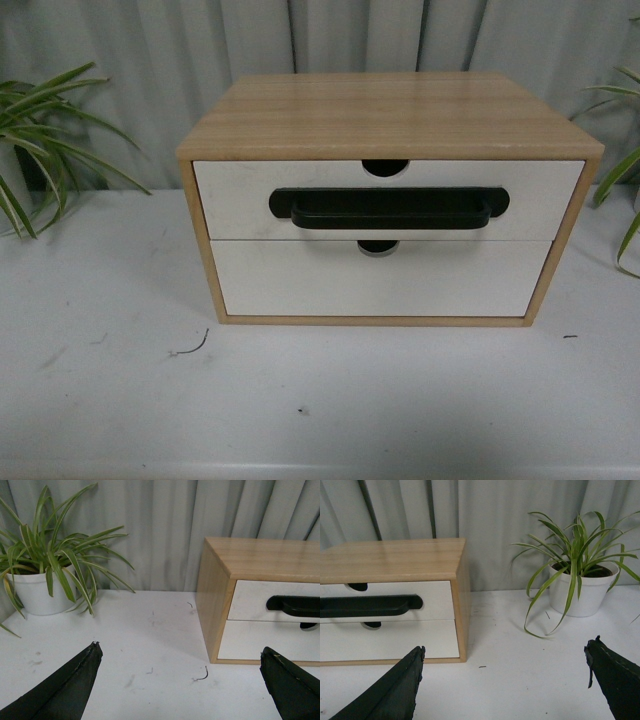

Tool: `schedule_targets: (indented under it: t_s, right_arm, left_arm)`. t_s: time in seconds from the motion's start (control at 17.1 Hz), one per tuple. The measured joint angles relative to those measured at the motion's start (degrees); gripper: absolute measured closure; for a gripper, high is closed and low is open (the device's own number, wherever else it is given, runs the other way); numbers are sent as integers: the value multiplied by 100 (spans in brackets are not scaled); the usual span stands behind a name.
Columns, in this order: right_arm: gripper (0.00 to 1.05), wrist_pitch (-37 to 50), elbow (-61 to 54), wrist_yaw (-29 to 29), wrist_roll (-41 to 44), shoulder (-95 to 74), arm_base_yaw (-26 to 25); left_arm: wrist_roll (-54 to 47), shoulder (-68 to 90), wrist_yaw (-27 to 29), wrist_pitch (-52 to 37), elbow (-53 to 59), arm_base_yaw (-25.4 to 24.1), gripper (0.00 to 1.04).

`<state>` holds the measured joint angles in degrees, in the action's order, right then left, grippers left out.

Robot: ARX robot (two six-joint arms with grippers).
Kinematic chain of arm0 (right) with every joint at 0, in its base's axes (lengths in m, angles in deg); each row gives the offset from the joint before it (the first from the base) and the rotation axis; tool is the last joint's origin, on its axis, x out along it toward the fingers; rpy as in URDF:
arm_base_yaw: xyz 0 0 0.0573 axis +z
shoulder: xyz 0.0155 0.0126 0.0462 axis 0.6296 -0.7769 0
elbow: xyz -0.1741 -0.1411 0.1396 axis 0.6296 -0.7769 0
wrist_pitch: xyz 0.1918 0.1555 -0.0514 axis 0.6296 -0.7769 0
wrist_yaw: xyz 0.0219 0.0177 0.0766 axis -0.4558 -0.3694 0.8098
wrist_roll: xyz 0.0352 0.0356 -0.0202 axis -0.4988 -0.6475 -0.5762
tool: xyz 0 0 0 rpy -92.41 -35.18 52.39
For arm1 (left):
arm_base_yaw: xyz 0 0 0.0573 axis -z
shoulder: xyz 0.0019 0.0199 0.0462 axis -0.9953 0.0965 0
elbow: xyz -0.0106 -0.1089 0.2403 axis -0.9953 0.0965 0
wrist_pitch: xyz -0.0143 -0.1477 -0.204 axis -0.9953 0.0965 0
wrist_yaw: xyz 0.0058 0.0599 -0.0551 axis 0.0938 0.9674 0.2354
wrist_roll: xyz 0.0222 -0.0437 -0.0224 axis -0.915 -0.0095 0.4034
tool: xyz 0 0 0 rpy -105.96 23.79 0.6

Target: Pull drawer

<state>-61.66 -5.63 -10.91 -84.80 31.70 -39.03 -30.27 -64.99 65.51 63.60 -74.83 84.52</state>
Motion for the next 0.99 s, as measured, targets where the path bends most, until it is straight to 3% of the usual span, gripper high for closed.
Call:
schedule_targets:
  t_s: [0.94,0.99]
  right_arm:
    - [6,0,0,0,0,0,0]
    - [6,-417,103,-236,-98,-101,72]
  left_arm:
    - [0,0,0,2,0,0,7]
    - [328,313,761,866,-295,313,7]
